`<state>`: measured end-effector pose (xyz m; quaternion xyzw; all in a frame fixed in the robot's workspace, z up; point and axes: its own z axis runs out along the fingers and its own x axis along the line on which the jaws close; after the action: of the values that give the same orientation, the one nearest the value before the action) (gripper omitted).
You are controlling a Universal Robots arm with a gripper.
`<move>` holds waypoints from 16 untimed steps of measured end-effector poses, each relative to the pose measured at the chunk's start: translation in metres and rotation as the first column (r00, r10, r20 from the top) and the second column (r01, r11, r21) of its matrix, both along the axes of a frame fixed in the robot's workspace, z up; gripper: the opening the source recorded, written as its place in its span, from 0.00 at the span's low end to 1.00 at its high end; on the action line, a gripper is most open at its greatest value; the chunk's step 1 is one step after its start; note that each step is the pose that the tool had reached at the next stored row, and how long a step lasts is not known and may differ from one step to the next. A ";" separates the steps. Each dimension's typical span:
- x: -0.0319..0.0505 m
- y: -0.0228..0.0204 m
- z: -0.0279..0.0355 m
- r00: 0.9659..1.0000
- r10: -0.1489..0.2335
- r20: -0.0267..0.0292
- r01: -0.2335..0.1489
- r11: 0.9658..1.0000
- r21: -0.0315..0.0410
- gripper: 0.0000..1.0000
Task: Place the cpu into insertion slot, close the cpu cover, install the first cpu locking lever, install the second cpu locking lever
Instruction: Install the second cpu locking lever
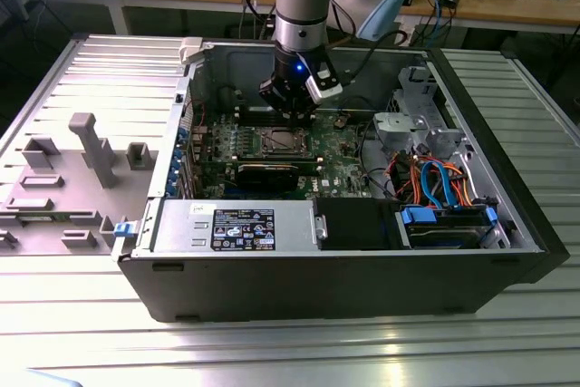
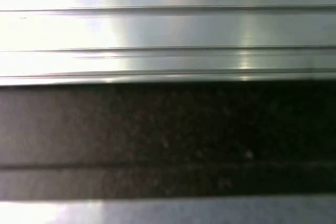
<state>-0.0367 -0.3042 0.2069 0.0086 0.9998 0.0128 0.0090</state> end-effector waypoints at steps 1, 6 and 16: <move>0.0000 0.0000 0.0000 1.000 0.000 0.000 0.000 1.000 0.000 0.11; 0.0000 -0.0023 0.0000 1.000 0.000 0.000 0.000 1.000 0.000 0.11; 0.0000 -0.0104 0.0000 1.000 0.000 0.000 0.000 1.000 0.000 0.11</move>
<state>-0.0367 -0.3146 0.2069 0.0086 0.9998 0.0128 0.0090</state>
